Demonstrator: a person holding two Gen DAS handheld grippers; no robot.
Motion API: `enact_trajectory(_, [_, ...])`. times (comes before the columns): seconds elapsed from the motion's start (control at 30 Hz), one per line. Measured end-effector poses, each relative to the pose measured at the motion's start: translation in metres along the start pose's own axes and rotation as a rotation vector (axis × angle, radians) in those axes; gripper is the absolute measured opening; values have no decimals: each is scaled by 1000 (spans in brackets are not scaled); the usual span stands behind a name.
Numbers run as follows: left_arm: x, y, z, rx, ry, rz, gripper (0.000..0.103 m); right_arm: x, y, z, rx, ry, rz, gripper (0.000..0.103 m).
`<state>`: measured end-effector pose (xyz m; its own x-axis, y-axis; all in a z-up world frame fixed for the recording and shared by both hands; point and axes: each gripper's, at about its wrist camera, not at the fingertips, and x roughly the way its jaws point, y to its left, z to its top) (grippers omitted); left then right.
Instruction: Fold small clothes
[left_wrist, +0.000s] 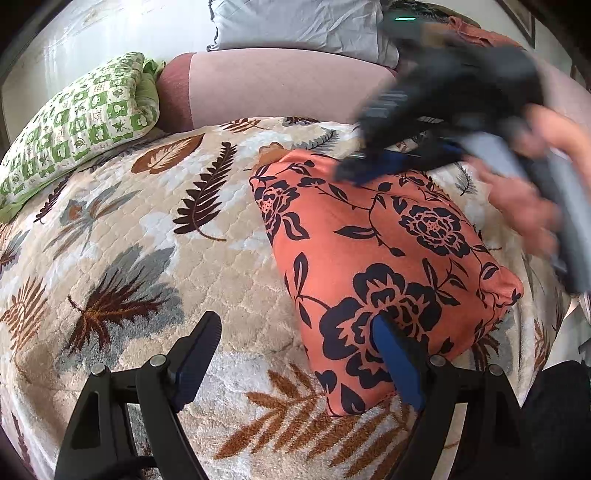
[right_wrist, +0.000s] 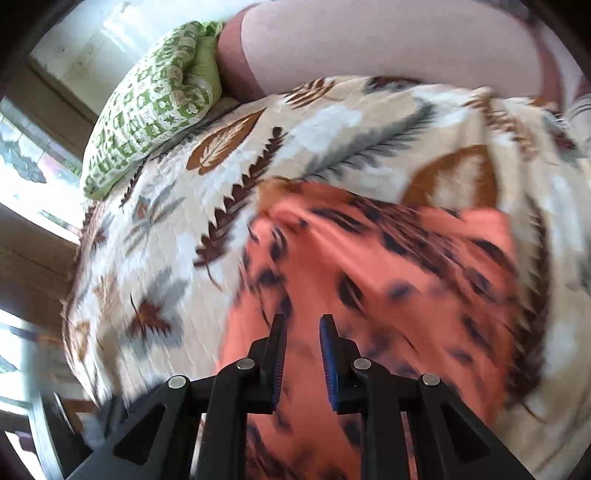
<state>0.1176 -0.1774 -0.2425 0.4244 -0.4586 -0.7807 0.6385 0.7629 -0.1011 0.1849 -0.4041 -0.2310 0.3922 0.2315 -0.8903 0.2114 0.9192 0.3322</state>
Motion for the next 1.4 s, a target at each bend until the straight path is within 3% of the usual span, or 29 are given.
enact_trajectory(0.2, [0, 4, 1, -5, -5, -6, 85, 62, 4, 39, 5, 26, -60, 22])
enact_trajectory(0.3, [-1, 7, 2, -12, -9, -12, 85, 68, -7, 49, 33, 0, -51, 20])
enact_trajectory(0.57, [2, 4, 0, -5, -3, -10, 85, 33, -20, 44, 78, -109, -36, 20])
enact_trajectory(0.87, [-2, 0, 1, -6, -20, 13, 85, -59, -49, -19, 80, -217, 37, 21])
enact_trajectory(0.97, [-4, 0, 3, -7, -33, 24, 85, -81, -66, -49, 99, -250, 44, 28])
enact_trajectory(1.0, [-4, 0, 3, -5, -39, 31, 85, -87, -72, -60, 113, -258, 50, 40])
enact_trajectory(1.03, [-4, -1, 4, -6, -42, 35, 85, -92, -80, -71, 136, -269, 53, 67])
enact_trajectory(1.07, [-4, 0, 4, -7, -44, 37, 85, -96, -87, -80, 156, -287, 57, 77])
enact_trajectory(1.27, [-2, -2, 6, -10, -48, 43, 85, -104, -121, -126, 243, -304, 71, 80])
enact_trajectory(1.4, [-1, -4, 7, -5, -52, 50, 85, -102, -140, -138, 298, -311, 91, 80])
